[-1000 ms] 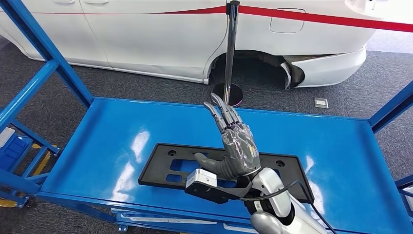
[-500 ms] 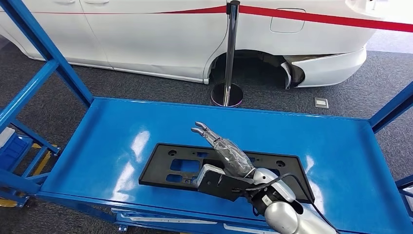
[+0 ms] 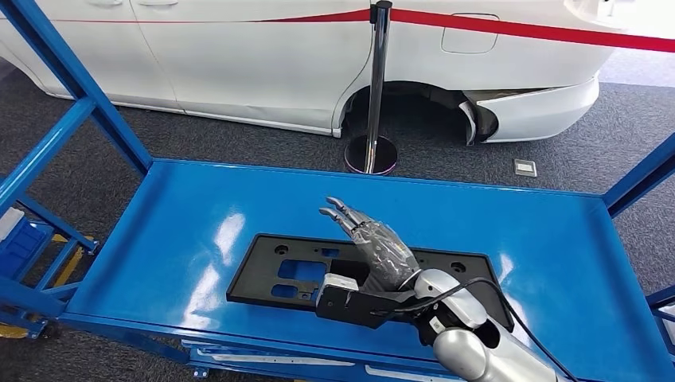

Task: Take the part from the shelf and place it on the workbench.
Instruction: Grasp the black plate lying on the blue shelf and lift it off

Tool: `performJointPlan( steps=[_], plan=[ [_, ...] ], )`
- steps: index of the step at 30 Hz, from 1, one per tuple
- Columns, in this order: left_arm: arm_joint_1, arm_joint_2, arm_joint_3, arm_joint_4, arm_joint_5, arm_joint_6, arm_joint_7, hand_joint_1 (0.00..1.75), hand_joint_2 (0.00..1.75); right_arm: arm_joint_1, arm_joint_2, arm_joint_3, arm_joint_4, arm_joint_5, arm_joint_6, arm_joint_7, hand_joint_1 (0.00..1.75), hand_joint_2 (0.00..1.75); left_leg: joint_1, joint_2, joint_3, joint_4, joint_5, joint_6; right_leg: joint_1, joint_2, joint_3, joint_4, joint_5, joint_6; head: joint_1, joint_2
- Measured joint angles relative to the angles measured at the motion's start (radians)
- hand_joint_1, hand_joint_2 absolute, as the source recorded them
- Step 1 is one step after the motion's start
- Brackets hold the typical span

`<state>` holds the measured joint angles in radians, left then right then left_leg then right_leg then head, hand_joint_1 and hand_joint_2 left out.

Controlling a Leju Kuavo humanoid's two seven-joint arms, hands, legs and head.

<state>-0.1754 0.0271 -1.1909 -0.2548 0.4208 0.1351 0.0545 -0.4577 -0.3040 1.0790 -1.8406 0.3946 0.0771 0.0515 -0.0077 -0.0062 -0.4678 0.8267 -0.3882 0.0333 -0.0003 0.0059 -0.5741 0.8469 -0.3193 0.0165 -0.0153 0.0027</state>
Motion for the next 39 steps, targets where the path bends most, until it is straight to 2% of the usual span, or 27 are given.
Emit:
performJointPlan(
  steps=[8,15,18,25,39],
  plan=[
    [-0.003,0.0,0.0,0.0,-0.014,-0.005,0.002,0.0,0.0,0.0,0.0,0.013,0.0,-0.039,0.018,-0.014,0.0,1.75,0.0,0.0,0.0,0.0,0.0,0.0,0.0,0.0,0.0,0.0,0.0,0.0,0.0,0.0],
    [-0.012,0.0,0.0,0.0,-0.031,-0.019,0.004,0.0,0.0,-0.019,-0.013,0.023,0.002,-0.261,0.143,-0.026,0.0,1.75,0.0,0.0,0.0,0.0,0.0,0.0,0.0,0.0,0.0,0.0,0.0,0.0,0.0,0.0],
    [-0.014,0.0,0.0,0.0,-0.032,-0.023,0.006,0.0,0.0,-0.034,-0.023,0.034,0.007,-0.3,0.18,-0.013,0.0,1.75,0.0,0.0,0.0,0.0,0.0,0.0,0.0,0.0,0.0,0.0,0.0,0.0,0.0,0.0],
    [-0.014,0.0,0.0,0.0,-0.032,-0.022,0.008,0.0,0.0,-0.055,-0.034,0.066,0.015,-0.289,0.185,-0.001,0.0,1.75,0.0,0.0,0.0,0.0,0.0,0.0,0.0,0.0,0.0,0.0,0.0,0.0,0.0,0.0],
    [-0.014,0.0,0.0,0.0,-0.031,-0.02,0.01,0.0,0.0,-0.069,-0.038,0.112,0.015,-0.185,0.178,0.031,0.0,1.75,0.0,0.0,0.0,0.0,0.0,0.0,0.0,0.0,0.0,0.0,0.0,0.0,0.0,0.0]
  ],
)
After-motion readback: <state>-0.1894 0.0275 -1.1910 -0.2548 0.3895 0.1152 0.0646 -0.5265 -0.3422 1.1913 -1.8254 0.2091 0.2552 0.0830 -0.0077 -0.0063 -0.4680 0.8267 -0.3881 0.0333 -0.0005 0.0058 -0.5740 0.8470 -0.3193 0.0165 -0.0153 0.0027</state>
